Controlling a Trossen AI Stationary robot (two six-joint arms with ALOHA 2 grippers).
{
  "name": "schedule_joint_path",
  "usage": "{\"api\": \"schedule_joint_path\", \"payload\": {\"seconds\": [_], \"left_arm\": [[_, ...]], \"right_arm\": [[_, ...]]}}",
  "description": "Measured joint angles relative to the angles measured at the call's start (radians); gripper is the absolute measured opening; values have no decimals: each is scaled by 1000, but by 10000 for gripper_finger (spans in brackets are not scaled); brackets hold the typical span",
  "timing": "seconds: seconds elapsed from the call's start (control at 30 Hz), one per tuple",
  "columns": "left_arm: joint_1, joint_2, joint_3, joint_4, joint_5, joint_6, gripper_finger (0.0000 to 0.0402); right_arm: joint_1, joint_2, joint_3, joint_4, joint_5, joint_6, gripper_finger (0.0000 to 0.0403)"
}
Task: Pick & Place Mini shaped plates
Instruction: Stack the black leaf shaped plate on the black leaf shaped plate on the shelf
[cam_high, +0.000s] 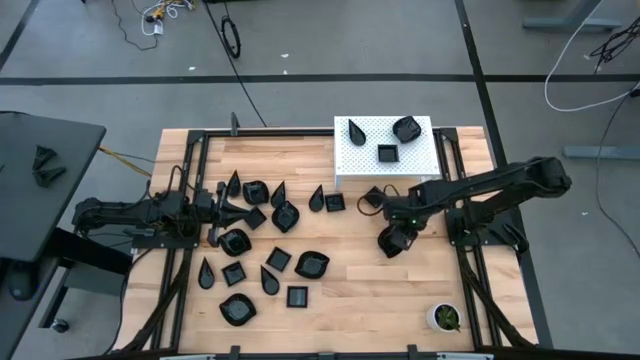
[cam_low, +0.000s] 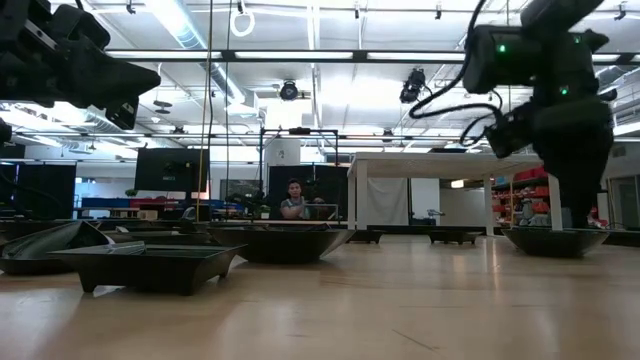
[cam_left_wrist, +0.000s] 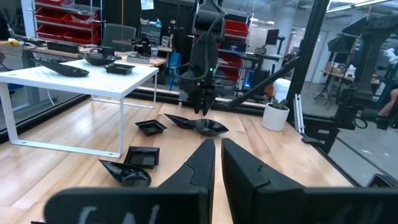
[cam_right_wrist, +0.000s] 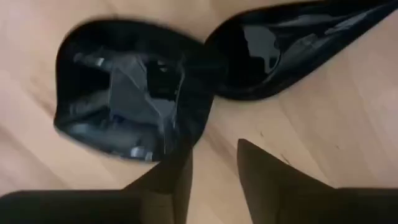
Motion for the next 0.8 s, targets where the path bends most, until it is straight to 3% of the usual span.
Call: {"api": "schedule_joint_path", "payload": {"seconds": [0.23,0.8], "left_arm": [[0,0,0,0,-3,0,32],[0,0,0,1,-3,-4,32]], "right_arm": [[-39,0,-21,108,-1,53,150],[-88,9,-22,104,-29,129,114]]}}
